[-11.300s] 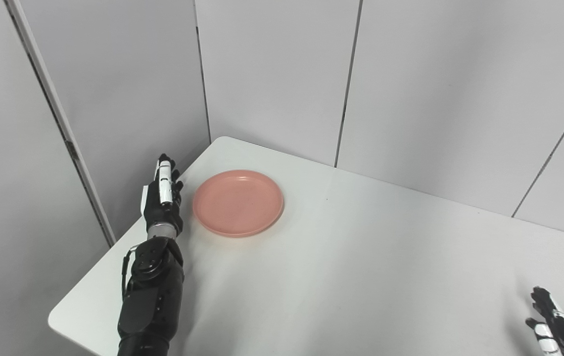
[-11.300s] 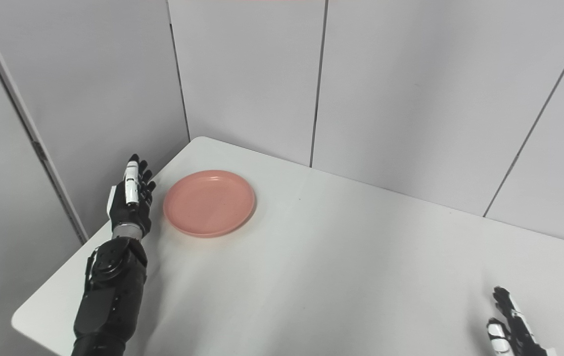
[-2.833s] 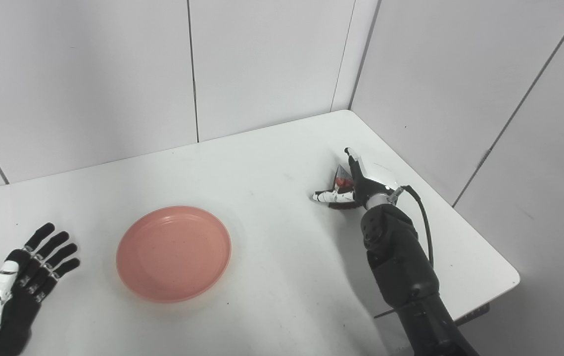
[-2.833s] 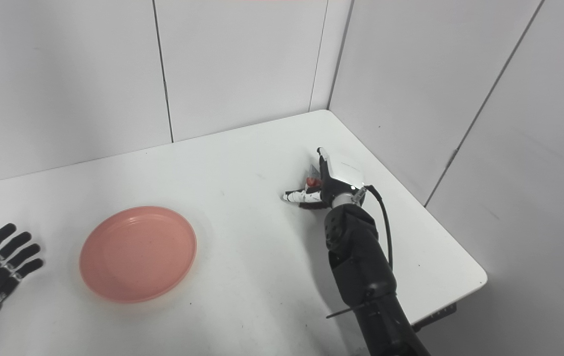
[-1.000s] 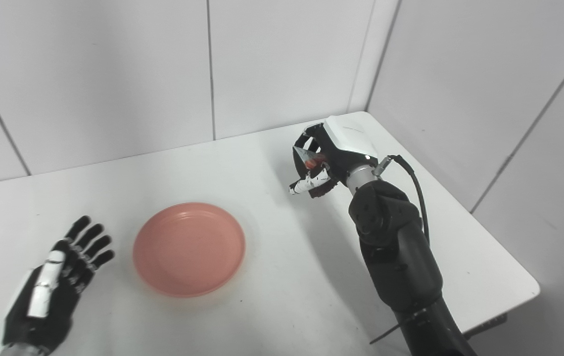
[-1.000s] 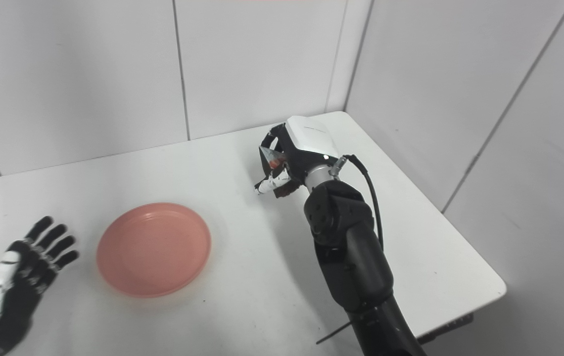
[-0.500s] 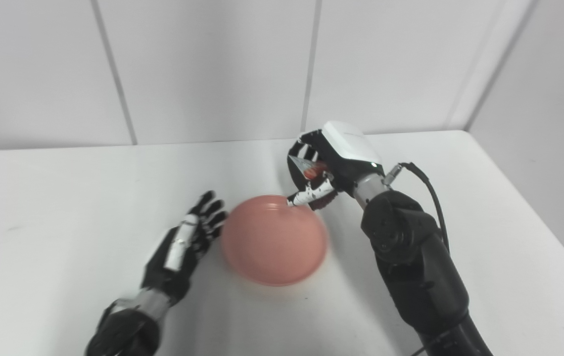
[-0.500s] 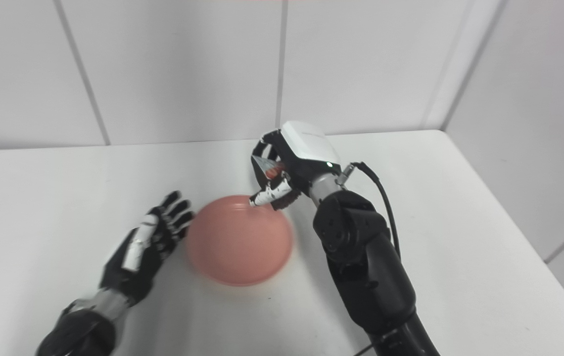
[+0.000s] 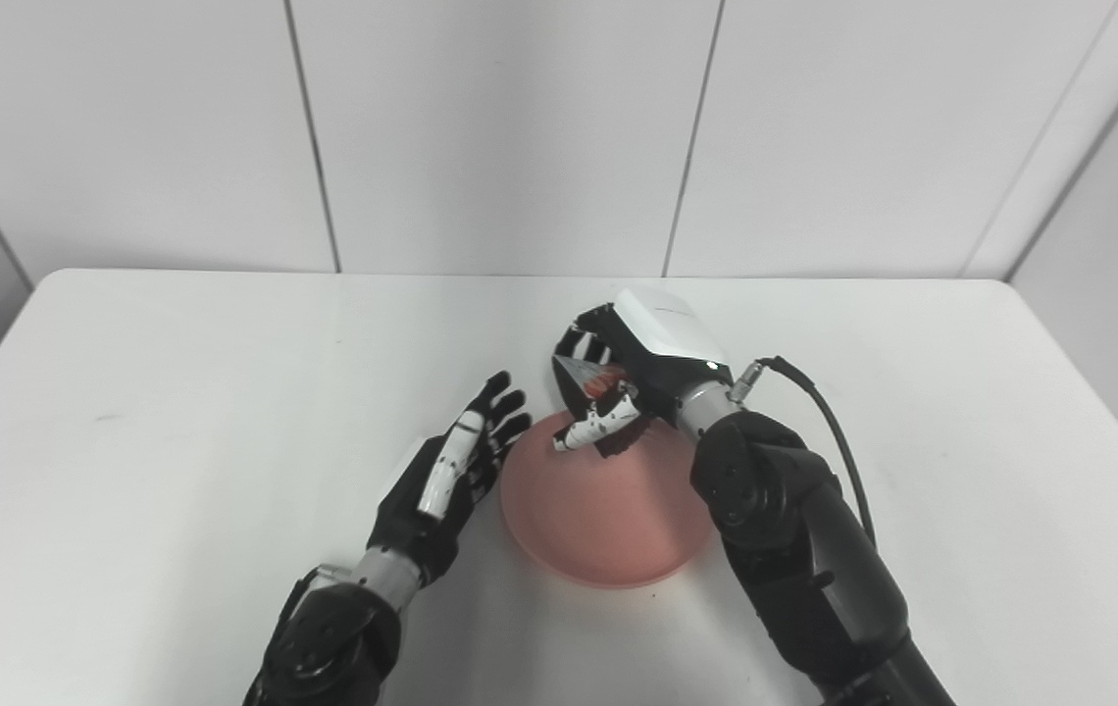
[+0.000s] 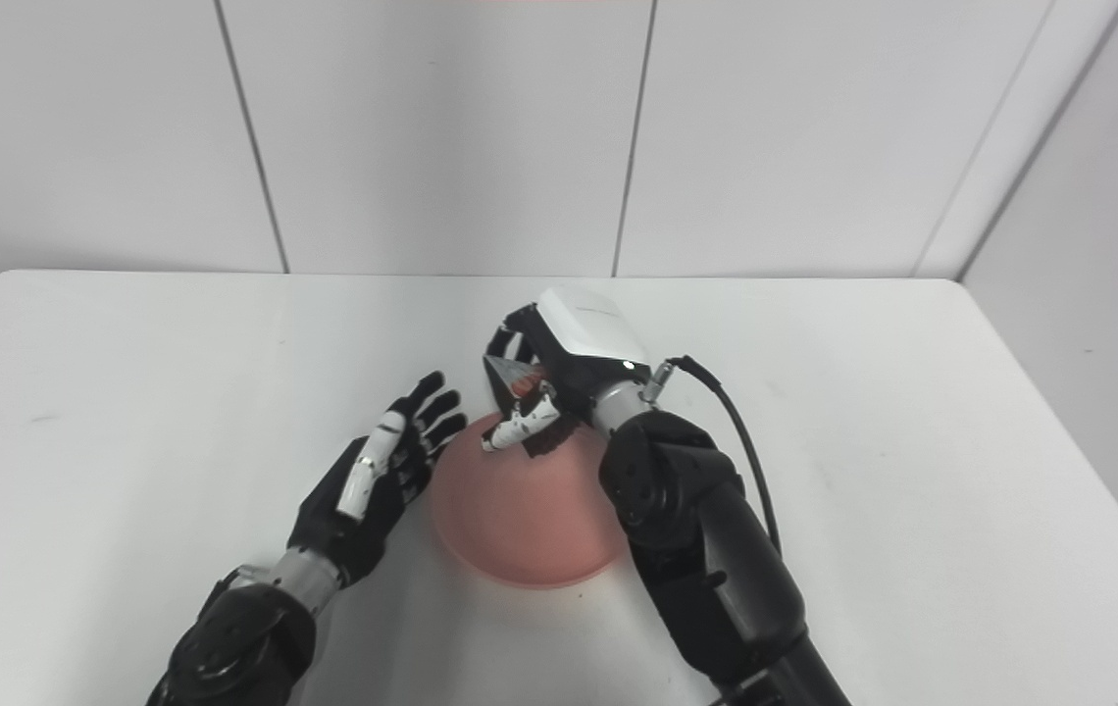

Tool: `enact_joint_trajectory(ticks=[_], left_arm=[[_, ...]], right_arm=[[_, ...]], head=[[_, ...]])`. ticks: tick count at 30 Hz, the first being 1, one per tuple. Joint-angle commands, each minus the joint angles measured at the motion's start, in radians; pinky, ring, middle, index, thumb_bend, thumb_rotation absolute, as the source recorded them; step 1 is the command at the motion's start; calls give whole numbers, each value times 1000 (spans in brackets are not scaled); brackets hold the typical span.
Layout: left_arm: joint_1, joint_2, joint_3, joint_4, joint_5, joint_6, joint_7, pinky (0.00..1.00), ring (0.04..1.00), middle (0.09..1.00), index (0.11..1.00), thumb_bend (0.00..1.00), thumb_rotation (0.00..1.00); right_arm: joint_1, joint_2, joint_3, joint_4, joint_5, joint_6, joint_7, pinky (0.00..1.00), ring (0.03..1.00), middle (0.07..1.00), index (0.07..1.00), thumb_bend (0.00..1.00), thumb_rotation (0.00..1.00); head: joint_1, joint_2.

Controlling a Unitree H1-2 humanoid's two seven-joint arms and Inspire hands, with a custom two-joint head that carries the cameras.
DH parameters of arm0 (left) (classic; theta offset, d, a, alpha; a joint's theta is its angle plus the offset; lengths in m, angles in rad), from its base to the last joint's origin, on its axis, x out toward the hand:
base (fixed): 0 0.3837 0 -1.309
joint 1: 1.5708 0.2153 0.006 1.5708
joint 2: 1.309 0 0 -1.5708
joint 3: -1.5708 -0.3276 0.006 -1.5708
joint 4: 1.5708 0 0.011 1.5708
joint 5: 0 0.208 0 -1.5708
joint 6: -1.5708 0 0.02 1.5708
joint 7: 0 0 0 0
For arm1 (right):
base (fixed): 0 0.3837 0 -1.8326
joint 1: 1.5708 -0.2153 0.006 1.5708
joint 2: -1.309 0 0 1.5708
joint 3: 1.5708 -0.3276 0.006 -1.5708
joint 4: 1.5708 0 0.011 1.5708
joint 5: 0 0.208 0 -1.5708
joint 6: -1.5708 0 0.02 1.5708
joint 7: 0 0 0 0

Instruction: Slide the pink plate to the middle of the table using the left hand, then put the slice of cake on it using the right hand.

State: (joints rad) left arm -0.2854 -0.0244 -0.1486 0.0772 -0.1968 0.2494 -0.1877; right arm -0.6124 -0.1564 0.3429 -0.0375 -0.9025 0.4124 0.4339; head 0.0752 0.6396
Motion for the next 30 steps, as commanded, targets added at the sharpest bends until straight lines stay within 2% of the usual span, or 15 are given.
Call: enact_joint_trajectory(ticks=[1, 8, 13, 16, 29, 30], left_arm=[[34, -8, -10, 32, 22, 95, 15, 934, 949, 967, 969, 361, 1000], [31, 1, -12, 15, 20, 109, 13, 930, 947, 968, 971, 366, 1000], [30, 8, -12, 0, 17, 125, 11, 932, 946, 968, 970, 372, 1000], [30, 9, -10, -10, 16, 135, 13, 931, 944, 967, 969, 373, 1000], [25, 7, -9, -36, 18, 166, 22, 925, 938, 959, 959, 365, 1000], [26, 6, -9, -38, 18, 168, 23, 926, 939, 961, 960, 363, 1000]], right_arm=[[-37, 4, 11, -15, 7, -38, -35, 223, 314, 397, 514, 522, 0], [-11, -21, 39, -46, 6, -11, -2, 262, 342, 406, 521, 522, 0], [9, -40, 52, -92, -6, 1, 30, 214, 292, 394, 516, 521, 0], [27, -49, 58, -126, -19, 7, 53, 214, 303, 397, 518, 522, 0], [99, -51, 65, -247, -72, 24, 149, 228, 312, 395, 516, 522, 0], [104, -51, 64, -248, -74, 20, 150, 274, 350, 406, 516, 523, 0]], head=[[0, 2], [-14, 29], [-24, 53], [-27, 59], [-31, 85], [-31, 85]])
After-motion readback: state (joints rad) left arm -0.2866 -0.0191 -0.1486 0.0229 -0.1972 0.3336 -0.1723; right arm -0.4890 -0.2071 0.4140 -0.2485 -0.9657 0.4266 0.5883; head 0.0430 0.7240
